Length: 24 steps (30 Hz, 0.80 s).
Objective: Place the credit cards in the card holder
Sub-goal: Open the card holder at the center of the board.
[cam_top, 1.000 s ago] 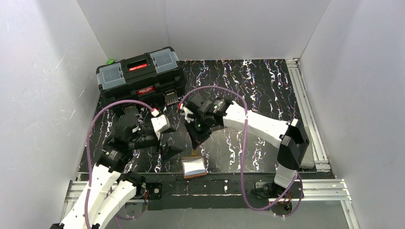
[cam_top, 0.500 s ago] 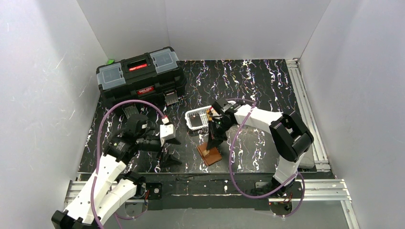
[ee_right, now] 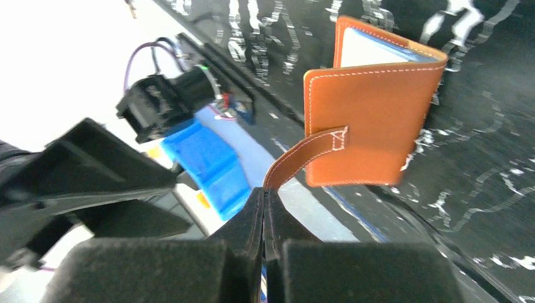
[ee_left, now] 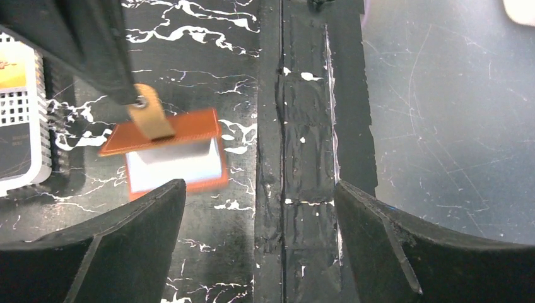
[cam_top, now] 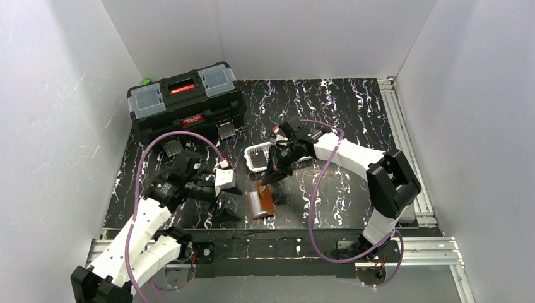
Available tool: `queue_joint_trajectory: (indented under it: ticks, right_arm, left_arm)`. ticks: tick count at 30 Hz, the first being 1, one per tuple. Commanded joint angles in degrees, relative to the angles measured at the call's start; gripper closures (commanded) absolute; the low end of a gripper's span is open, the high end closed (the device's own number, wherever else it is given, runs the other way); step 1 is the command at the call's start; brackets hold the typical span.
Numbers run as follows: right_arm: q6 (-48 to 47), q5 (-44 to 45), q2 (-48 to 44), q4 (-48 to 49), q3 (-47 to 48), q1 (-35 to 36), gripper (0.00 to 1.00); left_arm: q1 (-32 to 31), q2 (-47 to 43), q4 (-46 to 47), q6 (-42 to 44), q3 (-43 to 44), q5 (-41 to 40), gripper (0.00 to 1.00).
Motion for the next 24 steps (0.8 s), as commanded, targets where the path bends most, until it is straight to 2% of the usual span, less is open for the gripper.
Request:
queue_joint_trajectory:
  ticks: [1,7,13,19,24]
  right_arm:
    - [8.8,-10.2,1.7,9.1,2.6,0.4,0.99]
    - [16.8,-13.0,4.1,18.2,1.5,1.2,0.99]
    - [19.2,-12.9,3.0,24.3,-6.7,0.2,0.99]
    - [18.2,-12.7,2.0,25.8,-12.6,-2.4,0.99]
    - [17.7,-12.1,0.6,25.9,-14.5,-4.0,0.99]
  left_arm:
    - [-1.3,-3.2,-2.7,5.8,-2.4,1.3,0.14]
    - [-1.8,-4.8,-3.7,10.9,-5.1,-1.0,0.15]
    - [-2.2,-2.6,-4.4,16.0,-5.7,-2.4,0.17]
    - [-3.2,0.3,-5.3,25.8,-5.4,-3.0,0.17]
    - [-5.7,3.0,-5.9,29.5,-4.9,-4.2,0.18]
